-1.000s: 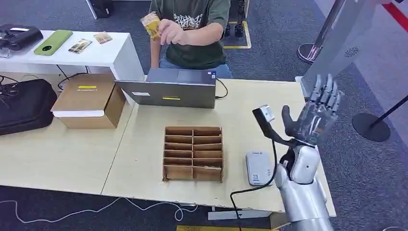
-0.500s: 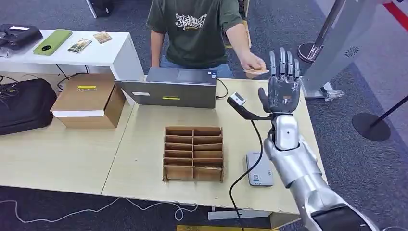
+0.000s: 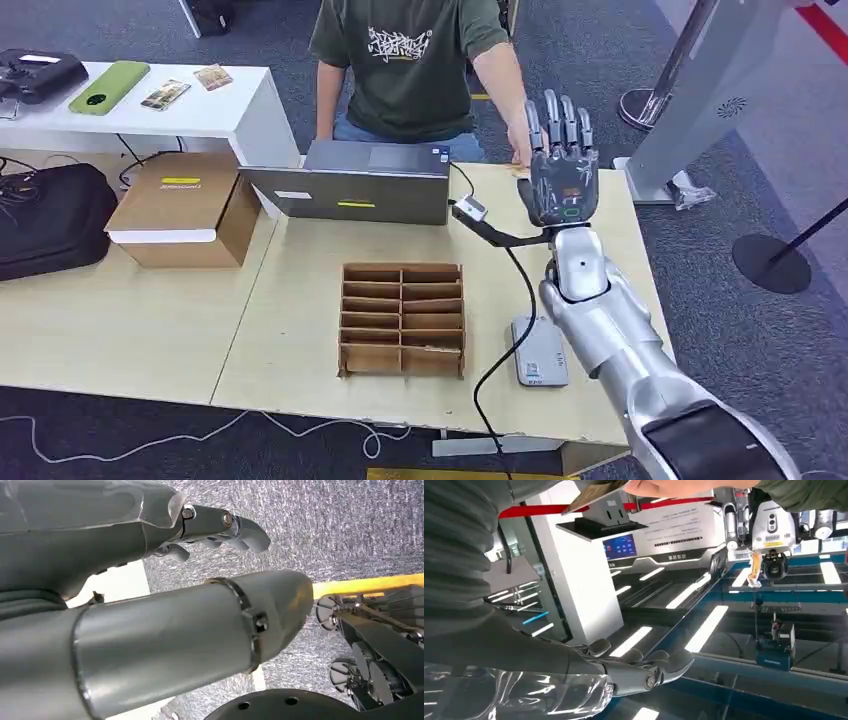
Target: Pass the card to the sensor for recognition and then transmit it.
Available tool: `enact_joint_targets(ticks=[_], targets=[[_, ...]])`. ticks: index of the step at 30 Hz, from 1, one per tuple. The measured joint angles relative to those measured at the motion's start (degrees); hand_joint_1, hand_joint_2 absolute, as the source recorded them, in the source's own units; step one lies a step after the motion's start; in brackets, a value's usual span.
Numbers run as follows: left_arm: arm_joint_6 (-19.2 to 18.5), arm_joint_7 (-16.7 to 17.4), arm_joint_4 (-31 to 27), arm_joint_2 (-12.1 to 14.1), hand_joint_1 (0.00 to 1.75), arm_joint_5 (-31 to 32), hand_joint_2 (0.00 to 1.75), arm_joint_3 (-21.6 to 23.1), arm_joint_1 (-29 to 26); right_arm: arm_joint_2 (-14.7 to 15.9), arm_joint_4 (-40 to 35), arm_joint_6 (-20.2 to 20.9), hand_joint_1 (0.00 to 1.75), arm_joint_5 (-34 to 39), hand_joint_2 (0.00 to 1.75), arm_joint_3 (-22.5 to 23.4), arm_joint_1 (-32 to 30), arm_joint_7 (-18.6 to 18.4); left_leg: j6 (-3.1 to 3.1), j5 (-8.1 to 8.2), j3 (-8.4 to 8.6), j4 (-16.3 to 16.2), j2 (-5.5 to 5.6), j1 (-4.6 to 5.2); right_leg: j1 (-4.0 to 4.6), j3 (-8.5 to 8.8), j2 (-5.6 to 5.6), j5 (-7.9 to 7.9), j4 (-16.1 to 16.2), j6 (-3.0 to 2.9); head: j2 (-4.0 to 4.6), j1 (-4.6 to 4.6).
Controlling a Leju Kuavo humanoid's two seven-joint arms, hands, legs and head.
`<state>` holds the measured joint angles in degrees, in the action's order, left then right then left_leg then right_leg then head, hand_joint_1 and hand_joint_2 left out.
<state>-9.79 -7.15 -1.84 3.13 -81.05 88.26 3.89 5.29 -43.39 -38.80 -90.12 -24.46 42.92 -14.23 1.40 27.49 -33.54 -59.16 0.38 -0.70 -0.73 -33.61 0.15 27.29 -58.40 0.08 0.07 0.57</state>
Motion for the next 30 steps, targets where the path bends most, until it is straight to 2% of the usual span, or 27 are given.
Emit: enact_joint_targets(ticks=[9, 10, 11, 19, 30], targets=[[-0.04, 0.0, 0.0, 0.07, 0.0, -0.74, 0.0, 0.0, -0.12, -0.02, 1.25, -0.02, 0.0, 0.0, 1.75, -0.35, 0.38, 1.49, 0.0, 0.0, -0.01, 0.0, 0.0, 0.01, 0.0, 0.0, -0.01, 0.0, 0.0, 0.0, 0.0, 0.0], [-0.07, 0.02, 0.0, 0.07, 0.0, -0.74, 0.0, -0.02, -0.13, -0.02, 1.44, -0.02, 0.61, 0.0, 1.75, -0.37, 0.48, 1.66, 0.0, 0.0, -0.01, 0.0, 0.0, 0.01, 0.0, 0.0, -0.01, 0.0, 0.0, 0.0, 0.0, 0.0], [-0.07, 0.0, 0.0, 0.07, 0.0, -0.76, 0.0, -0.02, -0.13, -0.02, 1.6, -0.02, 1.75, 0.0, 1.75, -0.37, 0.55, 1.84, 0.0, 0.0, -0.01, 0.0, 0.0, 0.0, 0.0, 0.0, -0.01, 0.0, 0.0, 0.0, 0.0, -0.02], [-0.15, 0.02, 0.0, 0.07, 0.0, -1.29, 0.0, -0.02, -0.25, -0.46, 3.69, -0.02, 1.75, 0.0, 1.75, -0.33, 1.57, 2.56, 0.0, 0.0, -0.02, 0.0, 0.01, 0.0, 0.0, 0.0, -0.01, 0.0, 0.0, 0.0, 0.0, 0.0], [-0.31, 0.02, 0.0, -0.07, 0.0, -1.77, 0.0, -0.02, -0.72, -1.18, 6.12, -0.02, 1.75, 0.02, 1.75, 2.01, 2.14, 4.7, 0.0, 0.0, -0.02, 0.0, 0.02, 0.01, 0.0, 0.0, -0.03, 0.0, 0.01, 0.0, 0.0, 0.0]])
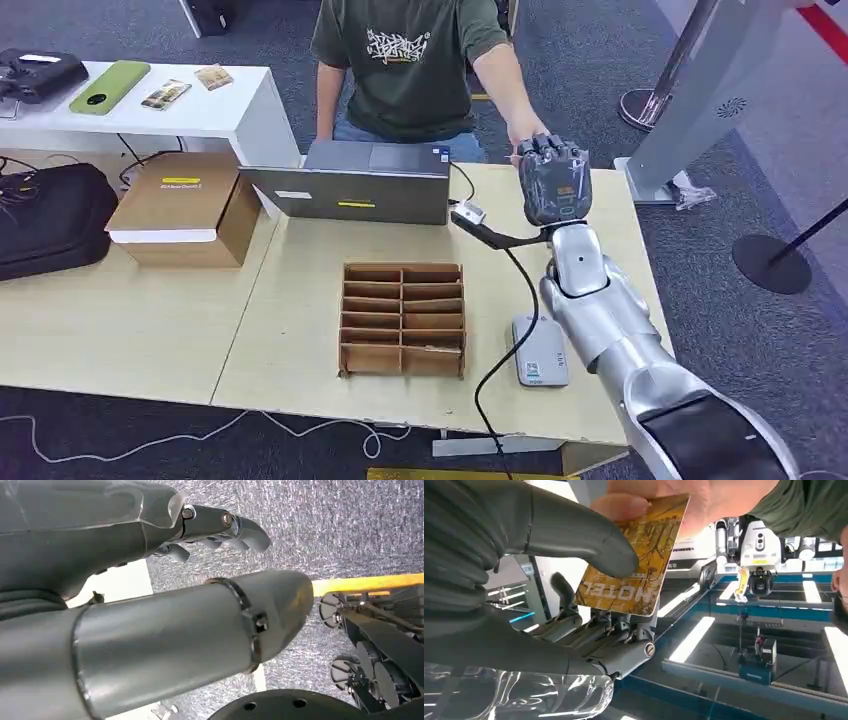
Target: Pass the card to the sensor for recognition and then transmit it.
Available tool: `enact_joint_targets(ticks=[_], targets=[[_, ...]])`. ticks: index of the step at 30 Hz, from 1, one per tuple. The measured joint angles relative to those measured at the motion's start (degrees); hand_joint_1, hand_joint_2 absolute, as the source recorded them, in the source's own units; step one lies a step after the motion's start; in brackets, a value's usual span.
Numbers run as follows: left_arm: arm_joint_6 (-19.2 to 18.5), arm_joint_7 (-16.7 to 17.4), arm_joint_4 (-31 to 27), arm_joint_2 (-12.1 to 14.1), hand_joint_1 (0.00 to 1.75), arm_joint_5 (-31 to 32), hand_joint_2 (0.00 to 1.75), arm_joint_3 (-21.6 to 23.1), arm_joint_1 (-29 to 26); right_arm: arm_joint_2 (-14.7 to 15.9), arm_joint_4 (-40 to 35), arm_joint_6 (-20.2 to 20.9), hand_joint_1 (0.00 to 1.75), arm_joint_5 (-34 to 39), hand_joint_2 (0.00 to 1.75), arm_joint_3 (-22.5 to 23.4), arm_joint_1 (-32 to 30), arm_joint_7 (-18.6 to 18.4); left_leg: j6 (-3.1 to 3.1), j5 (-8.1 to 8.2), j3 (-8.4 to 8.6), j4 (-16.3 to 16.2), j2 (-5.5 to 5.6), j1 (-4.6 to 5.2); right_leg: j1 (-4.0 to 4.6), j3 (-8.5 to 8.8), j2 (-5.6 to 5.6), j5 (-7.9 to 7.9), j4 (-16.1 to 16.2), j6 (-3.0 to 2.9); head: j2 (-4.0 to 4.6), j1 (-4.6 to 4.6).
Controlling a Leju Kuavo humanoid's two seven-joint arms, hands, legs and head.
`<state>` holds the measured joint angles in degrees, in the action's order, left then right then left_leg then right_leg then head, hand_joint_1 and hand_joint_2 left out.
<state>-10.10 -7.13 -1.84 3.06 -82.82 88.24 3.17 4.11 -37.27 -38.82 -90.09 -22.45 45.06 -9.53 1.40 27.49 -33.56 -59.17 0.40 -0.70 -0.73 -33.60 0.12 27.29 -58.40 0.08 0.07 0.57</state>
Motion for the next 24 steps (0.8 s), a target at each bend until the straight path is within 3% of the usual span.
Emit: enact_joint_targets(ticks=[7, 12, 14, 18, 20, 24], targets=[[0.0, 0.0, 0.0, -0.07, 0.0, -0.04, 0.0, 0.0, -0.05, -0.22, 0.57, 0.0, 1.75, 0.2, 1.75, 1.33, -0.01, 0.79, 0.0, 0.0, 0.0, 0.0, -0.01, 0.0, 0.0, 0.0, 0.0, 0.0, 0.0, 0.0, 0.0, 0.0], [-0.2, 0.0, 0.0, -0.09, 0.0, -0.66, 0.0, 0.0, -0.05, -1.73, 2.71, 1.07, 1.75, 9.98, 1.75, 4.9, 0.26, 6.48, 0.0, 0.0, -0.01, 0.0, -0.01, -0.01, 0.0, 0.0, 0.0, 0.0, -0.01, 0.0, 0.0, 0.0], [-0.53, 0.0, 0.0, -0.13, 0.0, -1.03, 0.0, -0.02, -0.06, -3.22, 3.34, 5.07, 1.75, 17.63, 1.75, 8.23, 0.32, 10.24, 0.0, 0.0, 0.0, 0.0, -0.01, -0.01, 0.0, 0.0, 0.01, 0.0, -0.01, 0.0, 0.0, 0.0], [-0.7, 0.04, 0.0, -0.24, 0.0, -0.98, 0.0, -0.02, -0.06, -5.82, 0.36, 18.16, 1.75, 34.11, 1.75, 15.11, -1.54, 15.89, 0.0, 0.0, 0.01, 0.0, 0.02, -0.01, 0.0, -0.01, -0.01, 0.01, -0.01, 0.0, 0.0, 0.0], [-0.68, 0.2, 0.0, -0.26, 0.0, -0.72, 0.0, -0.02, -0.05, -6.34, -3.66, 23.42, 1.75, 39.52, 1.75, 17.79, -3.95, 15.78, 0.0, 0.0, -0.01, 0.0, 0.13, -0.01, 0.0, -0.01, -0.08, 0.02, 0.0, 0.01, 0.02, 0.0], [-0.55, 0.74, 0.0, -0.26, 0.0, -0.46, 0.0, -0.02, -0.04, -6.34, -12.27, 27.87, 1.75, 43.5, 1.75, 20.18, -9.58, 13.68, 0.0, 0.01, -0.03, 0.0, 0.22, 0.0, 0.01, -0.01, -0.17, 0.08, 0.04, 0.04, 0.0, 0.0]])
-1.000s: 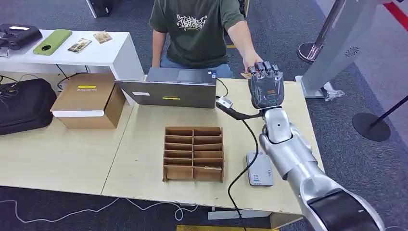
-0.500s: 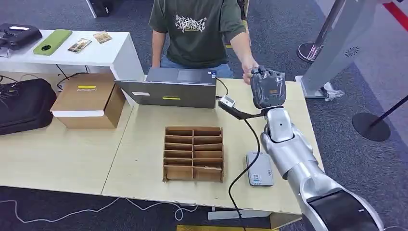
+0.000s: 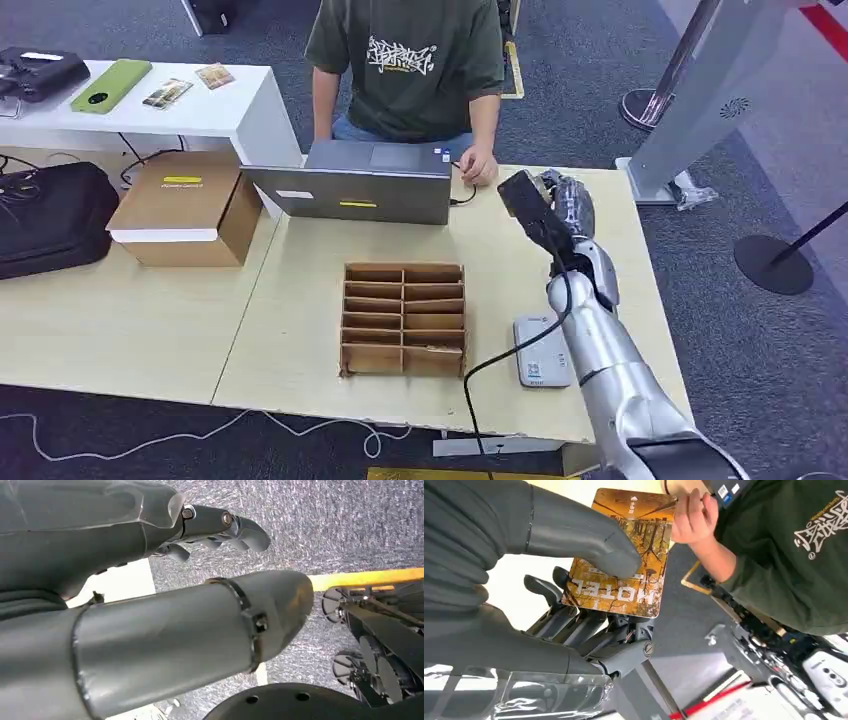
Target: Pass the card to the sensor for recognition and then transmit it.
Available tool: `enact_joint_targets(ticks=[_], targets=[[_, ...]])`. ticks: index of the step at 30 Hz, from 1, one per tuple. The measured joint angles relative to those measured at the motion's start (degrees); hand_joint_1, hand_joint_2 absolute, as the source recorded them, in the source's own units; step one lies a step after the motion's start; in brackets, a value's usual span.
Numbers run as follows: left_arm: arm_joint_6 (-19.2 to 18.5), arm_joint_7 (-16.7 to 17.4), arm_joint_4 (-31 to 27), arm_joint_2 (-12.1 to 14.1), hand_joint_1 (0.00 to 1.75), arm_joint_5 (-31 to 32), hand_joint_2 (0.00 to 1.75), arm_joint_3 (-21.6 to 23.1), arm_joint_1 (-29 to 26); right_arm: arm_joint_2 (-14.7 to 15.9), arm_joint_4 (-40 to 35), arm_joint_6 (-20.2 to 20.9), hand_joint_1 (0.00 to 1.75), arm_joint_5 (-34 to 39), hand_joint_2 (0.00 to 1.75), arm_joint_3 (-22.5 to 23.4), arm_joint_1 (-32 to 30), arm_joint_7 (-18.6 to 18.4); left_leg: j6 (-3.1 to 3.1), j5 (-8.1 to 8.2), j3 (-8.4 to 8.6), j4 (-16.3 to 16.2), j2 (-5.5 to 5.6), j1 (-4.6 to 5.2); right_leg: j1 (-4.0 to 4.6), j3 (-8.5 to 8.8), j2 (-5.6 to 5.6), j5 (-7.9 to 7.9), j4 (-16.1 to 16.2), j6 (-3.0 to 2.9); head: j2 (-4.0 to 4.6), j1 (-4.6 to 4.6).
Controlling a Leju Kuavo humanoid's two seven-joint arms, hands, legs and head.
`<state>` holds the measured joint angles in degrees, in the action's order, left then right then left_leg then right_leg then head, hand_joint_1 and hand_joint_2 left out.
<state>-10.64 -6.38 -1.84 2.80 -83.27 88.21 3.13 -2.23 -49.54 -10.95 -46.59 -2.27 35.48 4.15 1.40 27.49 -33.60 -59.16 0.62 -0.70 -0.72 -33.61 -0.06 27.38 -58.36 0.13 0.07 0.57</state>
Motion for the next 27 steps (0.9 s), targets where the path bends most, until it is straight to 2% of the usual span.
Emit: enact_joint_targets(ticks=[6, 13, 19, 27], targets=[[0.39, 0.26, 0.0, 0.02, 0.0, 0.15, 0.0, 0.02, 0.06, 0.33, -14.23, 2.55, 1.75, 1.54, 1.75, 2.31, -10.84, -2.9, 0.0, 0.08, -0.01, 0.0, 0.02, 0.01, 0.0, -0.01, 0.0, 0.02, 0.04, 0.0, 0.0, 0.0], [0.7, 0.31, 0.0, -0.04, 0.0, -0.55, 0.0, 0.0, 0.03, 0.74, -28.33, 3.06, 1.75, 0.59, 1.75, 5.15, -23.39, -5.22, 0.03, 0.11, -0.02, 0.01, 0.0, 0.0, -0.01, -0.03, 0.02, 0.04, 0.04, -0.01, 0.0, 0.02], [0.74, 0.35, 0.0, -0.2, 0.0, -0.63, 0.0, 0.0, 0.08, 0.74, -35.13, 4.06, 1.75, 0.34, 1.75, 7.78, -29.11, -6.71, 0.03, 0.11, -0.01, 0.02, -0.04, 0.0, -0.01, -0.03, 0.03, 0.04, 0.04, -0.01, 0.0, 0.02], [0.94, 0.98, 0.0, -0.37, 0.0, -0.53, 0.0, 0.02, 0.39, 0.61, -39.2, 4.41, 1.75, 0.17, 1.75, 10.27, -33.59, -7.19, 0.03, 0.11, 0.01, 0.01, -0.03, 0.0, -0.01, -0.01, 0.01, 0.04, 0.04, -0.01, 0.0, 0.0]])
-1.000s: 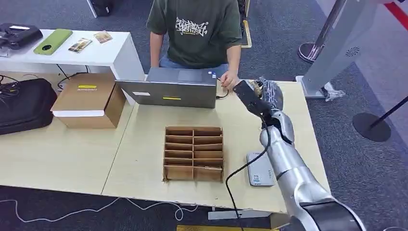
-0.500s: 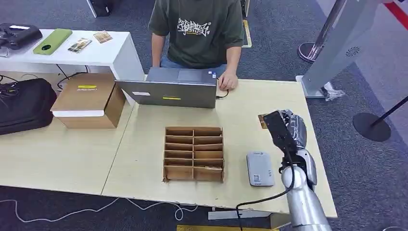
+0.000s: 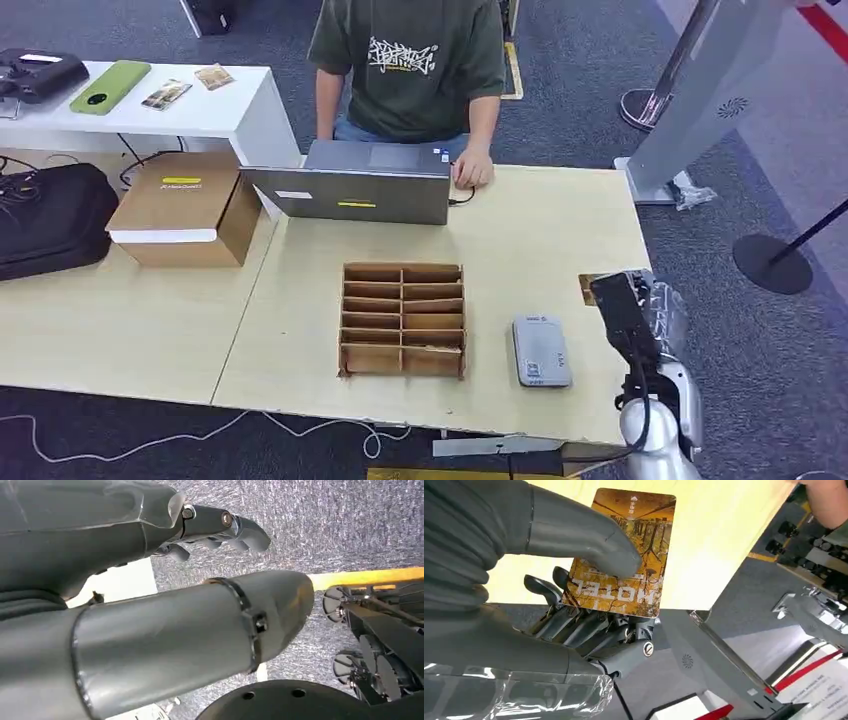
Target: Pass the card to the sensor for recognition and then transmit it.
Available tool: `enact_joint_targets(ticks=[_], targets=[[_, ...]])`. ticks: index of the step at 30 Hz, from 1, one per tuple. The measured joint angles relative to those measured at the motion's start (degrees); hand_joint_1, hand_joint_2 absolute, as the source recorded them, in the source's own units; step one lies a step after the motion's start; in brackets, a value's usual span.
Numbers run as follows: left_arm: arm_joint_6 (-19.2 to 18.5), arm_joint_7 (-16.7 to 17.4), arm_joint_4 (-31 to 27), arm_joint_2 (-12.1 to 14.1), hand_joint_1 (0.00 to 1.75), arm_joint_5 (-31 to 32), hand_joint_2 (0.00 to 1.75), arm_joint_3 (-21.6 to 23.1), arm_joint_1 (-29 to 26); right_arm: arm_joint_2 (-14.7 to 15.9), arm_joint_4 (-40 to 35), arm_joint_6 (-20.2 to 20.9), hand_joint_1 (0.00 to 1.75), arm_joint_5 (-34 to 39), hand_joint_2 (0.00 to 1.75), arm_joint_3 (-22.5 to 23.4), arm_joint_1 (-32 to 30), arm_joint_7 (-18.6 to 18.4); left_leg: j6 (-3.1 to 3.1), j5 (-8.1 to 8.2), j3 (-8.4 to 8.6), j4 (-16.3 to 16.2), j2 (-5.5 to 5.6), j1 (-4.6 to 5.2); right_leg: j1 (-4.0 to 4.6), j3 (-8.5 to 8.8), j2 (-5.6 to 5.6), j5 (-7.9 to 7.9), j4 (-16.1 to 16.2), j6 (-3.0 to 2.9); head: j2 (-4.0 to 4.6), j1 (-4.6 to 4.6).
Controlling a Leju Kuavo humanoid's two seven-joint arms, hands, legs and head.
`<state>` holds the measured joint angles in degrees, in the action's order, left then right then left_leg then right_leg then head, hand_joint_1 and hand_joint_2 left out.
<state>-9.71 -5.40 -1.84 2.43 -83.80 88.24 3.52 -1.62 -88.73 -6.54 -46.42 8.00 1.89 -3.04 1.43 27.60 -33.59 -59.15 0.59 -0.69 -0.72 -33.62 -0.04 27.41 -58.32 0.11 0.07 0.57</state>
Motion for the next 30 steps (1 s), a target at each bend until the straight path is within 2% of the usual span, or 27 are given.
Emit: enact_joint_targets(ticks=[17, 30], targets=[[0.33, 0.26, 0.02, -0.79, 0.0, -0.87, 0.0, 0.0, 0.11, -5.81, -2.1, 3.89, 1.75, -2.27, 1.75, 1.47, -8.39, -5.55, 0.03, 0.02, 0.0, 0.02, -0.03, -0.01, 0.0, -0.02, 0.04, 0.05, -0.01, -0.04, 0.0, 0.02], [0.74, 0.42, 0.02, -0.79, 0.0, -0.17, 0.0, 0.02, 0.56, -6.69, 2.59, 4.2, 1.75, -3.98, 1.75, 2.41, -6.31, -7.28, 0.03, 0.02, 0.0, 0.02, -0.04, 0.0, 0.0, -0.01, 0.06, 0.05, -0.01, -0.04, 0.0, 0.0]])
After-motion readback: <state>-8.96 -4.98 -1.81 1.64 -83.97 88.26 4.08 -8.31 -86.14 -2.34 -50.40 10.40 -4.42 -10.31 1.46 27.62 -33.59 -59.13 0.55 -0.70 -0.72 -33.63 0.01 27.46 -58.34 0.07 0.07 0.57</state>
